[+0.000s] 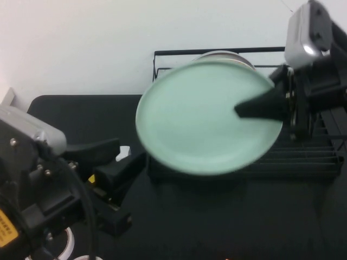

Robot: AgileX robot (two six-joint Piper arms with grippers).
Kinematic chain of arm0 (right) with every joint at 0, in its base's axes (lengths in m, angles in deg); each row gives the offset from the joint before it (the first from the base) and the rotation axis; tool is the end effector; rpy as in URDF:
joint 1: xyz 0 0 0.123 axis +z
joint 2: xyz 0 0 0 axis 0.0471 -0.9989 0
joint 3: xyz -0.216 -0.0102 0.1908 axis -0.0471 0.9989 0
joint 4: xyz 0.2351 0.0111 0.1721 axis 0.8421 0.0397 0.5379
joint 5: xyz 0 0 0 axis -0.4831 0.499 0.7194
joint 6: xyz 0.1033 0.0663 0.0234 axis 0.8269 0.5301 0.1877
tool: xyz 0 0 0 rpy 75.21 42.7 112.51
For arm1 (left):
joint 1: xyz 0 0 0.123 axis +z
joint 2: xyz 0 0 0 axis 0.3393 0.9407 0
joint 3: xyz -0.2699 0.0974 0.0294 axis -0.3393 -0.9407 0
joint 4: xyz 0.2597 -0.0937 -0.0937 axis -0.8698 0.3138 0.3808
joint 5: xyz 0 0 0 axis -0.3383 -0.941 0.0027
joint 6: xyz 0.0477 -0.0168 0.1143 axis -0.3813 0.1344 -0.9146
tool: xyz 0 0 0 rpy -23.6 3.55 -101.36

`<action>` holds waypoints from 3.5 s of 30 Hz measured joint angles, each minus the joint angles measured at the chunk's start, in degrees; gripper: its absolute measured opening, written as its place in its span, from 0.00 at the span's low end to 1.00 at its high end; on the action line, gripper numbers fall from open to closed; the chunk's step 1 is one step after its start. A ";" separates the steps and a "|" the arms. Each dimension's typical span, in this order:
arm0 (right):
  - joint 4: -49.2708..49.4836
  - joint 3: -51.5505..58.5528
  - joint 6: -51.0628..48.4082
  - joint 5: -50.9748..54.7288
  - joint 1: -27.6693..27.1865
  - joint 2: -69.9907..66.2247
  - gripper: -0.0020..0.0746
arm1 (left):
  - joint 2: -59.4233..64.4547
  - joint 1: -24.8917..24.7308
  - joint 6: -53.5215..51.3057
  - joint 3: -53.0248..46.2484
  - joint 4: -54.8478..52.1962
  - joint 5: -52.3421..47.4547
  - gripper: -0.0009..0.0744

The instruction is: Place plate on rack

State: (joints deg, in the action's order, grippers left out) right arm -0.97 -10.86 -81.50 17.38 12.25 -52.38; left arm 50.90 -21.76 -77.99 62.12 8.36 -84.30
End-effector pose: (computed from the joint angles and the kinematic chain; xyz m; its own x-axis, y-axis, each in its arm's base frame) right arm 0.3419 0.1780 0.3193 -0.1158 -0.5084 -0.8533 -0.9315 0.3537 -0.0844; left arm 0.1916 -0.1682 0.3108 -0.2178 -0.0692 -0.9735 0.6251 0.7562 -0.1936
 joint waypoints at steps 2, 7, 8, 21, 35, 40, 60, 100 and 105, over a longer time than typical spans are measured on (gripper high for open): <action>-1.57 -1.82 -0.41 -2.93 0.00 0.00 0.20 | -1.25 1.11 -0.04 0.00 0.04 -2.07 0.47; -7.80 -7.34 -1.40 -8.46 0.00 -0.11 0.20 | -3.39 5.83 -0.04 0.00 0.04 -11.00 0.37; -9.16 -8.38 -1.98 -9.17 0.00 -0.13 0.20 | -3.62 6.91 -0.04 0.00 0.04 -14.43 0.31; -16.10 -23.31 -2.88 -5.08 0.00 -15.40 0.20 | -3.60 10.68 0.57 0.00 0.04 -30.48 0.01; -19.14 -27.97 -2.75 -4.11 0.00 -26.69 0.20 | -3.60 10.68 0.57 0.00 -0.54 -33.38 0.01; -21.58 -27.97 -1.39 -4.02 0.00 -26.69 0.20 | -3.60 10.68 0.57 0.00 -0.53 -33.13 0.01; -23.08 -28.06 5.55 -4.47 0.00 -28.78 0.38 | -3.60 10.68 -0.02 0.00 -0.53 -31.46 0.01; -0.50 -4.66 5.57 -6.70 -0.22 17.91 0.03 | -26.54 10.68 4.67 -10.38 1.80 -33.17 0.01; 6.99 7.41 -2.90 -13.73 -0.22 28.09 0.03 | -34.68 10.68 9.29 -12.25 -5.47 -33.17 0.01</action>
State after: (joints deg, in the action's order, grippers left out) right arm 6.02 -3.45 -84.40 3.65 12.02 -24.29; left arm 16.22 -11.08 -68.70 49.86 2.90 -117.48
